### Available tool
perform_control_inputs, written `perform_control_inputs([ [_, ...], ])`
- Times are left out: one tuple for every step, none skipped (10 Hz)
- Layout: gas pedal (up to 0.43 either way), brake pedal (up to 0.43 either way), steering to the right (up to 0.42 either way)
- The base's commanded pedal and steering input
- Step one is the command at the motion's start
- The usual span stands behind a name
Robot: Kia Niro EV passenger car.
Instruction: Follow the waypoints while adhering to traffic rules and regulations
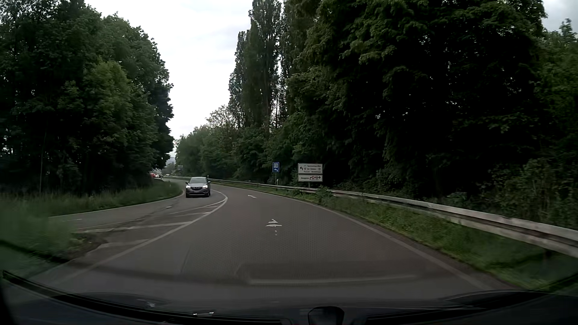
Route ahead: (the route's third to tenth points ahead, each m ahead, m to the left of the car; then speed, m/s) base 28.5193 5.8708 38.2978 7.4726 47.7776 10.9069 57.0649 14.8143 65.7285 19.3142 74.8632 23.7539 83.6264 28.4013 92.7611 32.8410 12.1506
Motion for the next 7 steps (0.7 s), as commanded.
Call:
perform_control_inputs([
  [0.067,0.000,-0.037],
  [0.067,0.000,-0.039],
  [0.067,0.000,-0.041],
  [0.067,0.000,-0.042],
  [0.067,0.000,-0.042],
  [0.067,0.000,-0.042],
  [0.067,0.000,-0.041],
])
